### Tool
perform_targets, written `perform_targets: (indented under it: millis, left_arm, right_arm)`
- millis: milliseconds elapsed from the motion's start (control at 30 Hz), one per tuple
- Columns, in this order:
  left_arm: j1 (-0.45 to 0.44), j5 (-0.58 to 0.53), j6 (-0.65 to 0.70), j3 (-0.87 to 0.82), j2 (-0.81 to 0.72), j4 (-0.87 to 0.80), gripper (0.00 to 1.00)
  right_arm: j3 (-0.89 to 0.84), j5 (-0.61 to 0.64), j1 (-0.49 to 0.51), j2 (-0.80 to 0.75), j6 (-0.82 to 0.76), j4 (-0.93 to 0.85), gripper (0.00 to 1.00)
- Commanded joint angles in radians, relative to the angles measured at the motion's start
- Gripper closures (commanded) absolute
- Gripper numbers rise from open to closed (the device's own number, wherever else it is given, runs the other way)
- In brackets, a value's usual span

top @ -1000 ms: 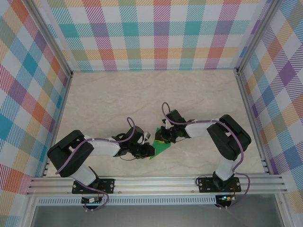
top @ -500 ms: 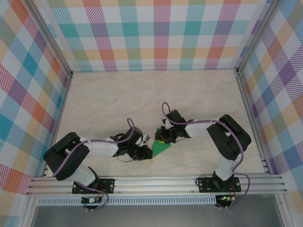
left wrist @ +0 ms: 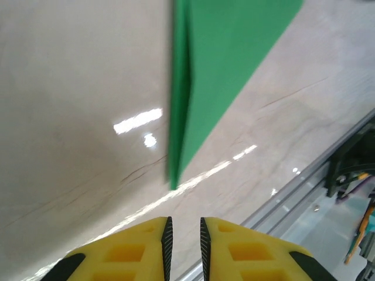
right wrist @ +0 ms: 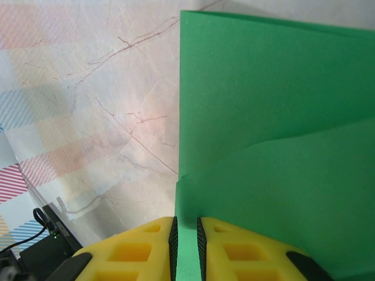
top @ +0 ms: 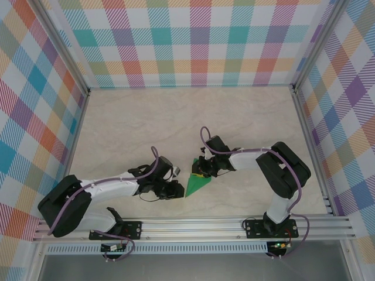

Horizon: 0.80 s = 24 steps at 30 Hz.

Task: Fold a paper plane with a square sheet of paper (pick it up from the middle)
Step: Fourth fold the wing at the center of the table.

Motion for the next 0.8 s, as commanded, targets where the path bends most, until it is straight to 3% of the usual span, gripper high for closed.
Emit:
perform_targets:
  millis: [0, 433, 767]
  left_arm:
    - [0.0, -0.058, -0.038, 0.06, -0.004, 0.055, 0.78]
    - [0.0, -0.059, -0.081, 0.099, 0.226, 0.304, 0.83]
    - [0.0, -0.165, -0.081, 0.062, 0.312, 0.226, 0.91]
  right_arm:
    - [-0.047, 0.112, -0.002, 0.094, -0.014, -0.152, 0.8]
    - [-0.048, 0.101, -0.003, 0.092, -0.003, -0.141, 0.8]
    - [-0.039, 0.072, -0.003, 0.081, 0.007, -0.116, 0.79]
